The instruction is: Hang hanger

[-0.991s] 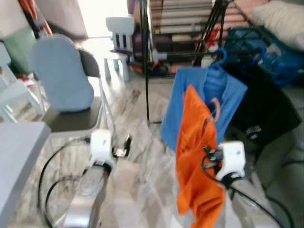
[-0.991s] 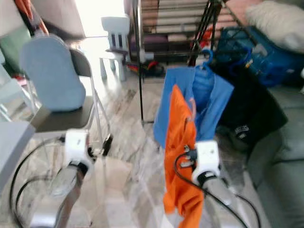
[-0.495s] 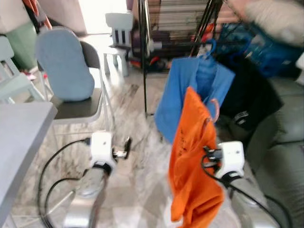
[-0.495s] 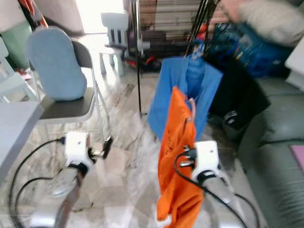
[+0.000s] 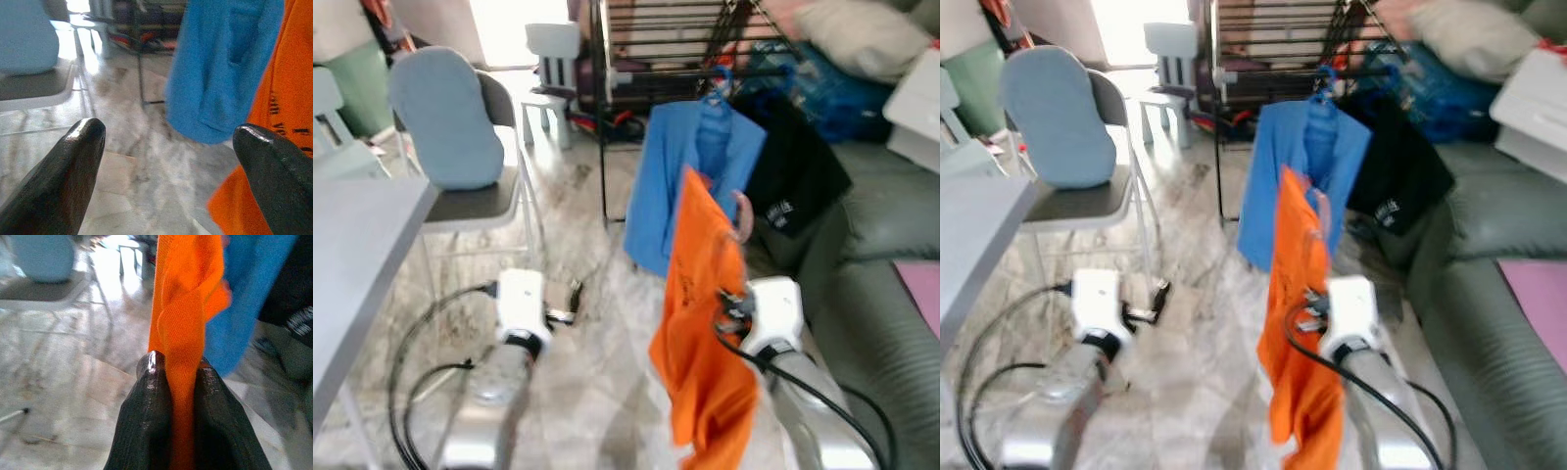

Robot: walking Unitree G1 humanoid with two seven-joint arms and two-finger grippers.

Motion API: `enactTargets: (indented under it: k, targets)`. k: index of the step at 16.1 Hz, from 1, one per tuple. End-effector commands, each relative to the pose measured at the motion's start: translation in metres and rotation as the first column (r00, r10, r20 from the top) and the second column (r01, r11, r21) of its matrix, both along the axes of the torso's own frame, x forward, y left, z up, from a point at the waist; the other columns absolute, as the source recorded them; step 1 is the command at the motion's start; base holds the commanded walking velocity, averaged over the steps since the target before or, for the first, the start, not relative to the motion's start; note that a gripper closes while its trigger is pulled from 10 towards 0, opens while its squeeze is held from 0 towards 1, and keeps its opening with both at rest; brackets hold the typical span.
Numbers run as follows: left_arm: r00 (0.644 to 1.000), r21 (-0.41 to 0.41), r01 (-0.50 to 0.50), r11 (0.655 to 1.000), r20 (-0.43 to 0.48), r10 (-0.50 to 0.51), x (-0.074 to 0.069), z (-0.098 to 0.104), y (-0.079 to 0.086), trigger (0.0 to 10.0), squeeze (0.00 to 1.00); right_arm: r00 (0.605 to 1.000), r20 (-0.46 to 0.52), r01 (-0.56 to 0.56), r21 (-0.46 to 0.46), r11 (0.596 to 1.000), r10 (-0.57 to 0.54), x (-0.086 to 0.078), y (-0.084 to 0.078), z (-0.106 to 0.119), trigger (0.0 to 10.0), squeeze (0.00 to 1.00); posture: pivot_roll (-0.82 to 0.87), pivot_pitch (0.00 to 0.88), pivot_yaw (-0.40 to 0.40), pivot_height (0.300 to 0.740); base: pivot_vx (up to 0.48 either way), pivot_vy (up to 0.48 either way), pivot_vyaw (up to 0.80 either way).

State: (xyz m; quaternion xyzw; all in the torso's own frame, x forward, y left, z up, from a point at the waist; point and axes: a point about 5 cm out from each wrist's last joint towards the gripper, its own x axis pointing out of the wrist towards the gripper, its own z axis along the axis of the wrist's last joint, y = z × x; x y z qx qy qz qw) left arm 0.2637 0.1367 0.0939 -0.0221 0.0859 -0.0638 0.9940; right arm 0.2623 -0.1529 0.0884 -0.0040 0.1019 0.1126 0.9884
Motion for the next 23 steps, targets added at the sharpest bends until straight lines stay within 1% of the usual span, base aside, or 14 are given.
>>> enactTargets:
  k: [1, 2, 3, 4, 6, 8, 10, 13, 15, 18, 23]
  targets:
    - [1.000, -0.005, -0.007, 1.000, 0.003, 0.007, 0.000, 0.000, -0.001, 10.0, 0.00, 0.999, 0.032, 0.000, -0.002, 1.000, 0.000, 0.003, -0.003, 0.006, 10.0, 0.00, -0.11, 0.027, 0.022, 0.740, 0.000, 0.000, 0.00]
    - [1.000, -0.039, 0.006, 0.999, 0.022, -0.005, 0.000, 0.003, -0.002, 10.0, 0.00, 1.000, 0.031, -0.002, -0.005, 1.000, 0.002, 0.004, -0.003, 0.006, 10.0, 0.00, -0.12, 0.030, 0.021, 0.740, 0.000, 0.000, 0.00]
    - [0.999, -0.055, 0.021, 0.998, 0.036, -0.019, 0.000, 0.004, -0.002, 10.0, 0.00, 0.999, 0.032, -0.003, -0.005, 1.000, 0.003, 0.004, -0.003, 0.006, 10.0, 0.00, -0.12, 0.030, 0.021, 0.740, 0.000, 0.000, 0.00]
    - [0.999, -0.050, 0.035, 0.998, 0.031, -0.033, 0.000, 0.004, -0.003, 10.0, 0.00, 0.999, 0.040, -0.014, -0.024, 1.000, 0.015, 0.004, -0.001, 0.007, 10.0, 0.00, -0.12, 0.032, 0.022, 0.740, 0.000, 0.000, 0.00]
    - [0.998, -0.080, 0.057, 0.995, 0.036, -0.055, 0.002, 0.006, -0.008, 10.0, 0.00, 0.999, 0.048, -0.024, -0.019, 1.000, 0.025, 0.006, 0.004, 0.008, 10.0, 0.00, -0.12, 0.035, 0.027, 0.740, 0.000, 0.000, 0.00]
    - [0.996, -0.096, 0.076, 0.992, 0.042, -0.072, 0.002, 0.006, -0.015, 10.0, 0.00, 0.997, 0.055, -0.046, -0.009, 0.999, 0.046, 0.008, 0.011, 0.007, 10.0, 0.00, -0.11, 0.033, 0.026, 0.740, 0.000, -0.298, 0.20]
    - [0.996, -0.112, 0.085, 0.990, 0.047, -0.080, 0.003, 0.007, -0.018, 10.0, 0.00, 0.997, 0.052, -0.048, -0.007, 0.999, 0.049, 0.010, 0.012, 0.005, 10.0, 0.00, -0.11, 0.030, 0.020, 0.740, 0.000, -0.339, 0.41]
    - [0.995, -0.125, 0.091, 0.988, 0.054, -0.085, 0.004, 0.009, -0.021, 10.0, 0.00, 0.997, 0.048, -0.056, 0.001, 0.998, 0.055, 0.011, 0.015, 0.003, 10.0, 0.00, -0.10, 0.032, 0.019, 0.740, 0.000, -0.333, 0.65]
    - [0.994, -0.126, 0.106, 0.986, 0.045, -0.101, 0.002, 0.005, -0.023, 10.0, 0.00, 0.998, 0.031, -0.059, 0.012, 0.998, 0.059, 0.012, 0.017, -0.004, 10.0, 0.00, -0.10, 0.000, 0.005, 0.740, 0.000, -0.334, 0.80]
    - [0.992, -0.138, 0.115, 0.984, 0.062, -0.107, 0.007, 0.008, -0.028, 10.0, 0.00, 0.996, 0.038, -0.078, -0.001, 0.997, 0.078, 0.016, 0.018, -0.003, 10.0, 0.00, -0.09, 0.000, -0.008, 0.740, 0.000, -0.334, 0.80]
    - [0.993, -0.140, 0.115, 0.983, 0.056, -0.108, 0.005, 0.005, -0.026, 10.0, 0.00, 0.997, 0.034, -0.076, 0.001, 0.997, 0.076, 0.016, 0.016, -0.006, 10.0, 0.00, -0.09, 0.000, -0.007, 0.740, 0.000, -0.329, 0.80]
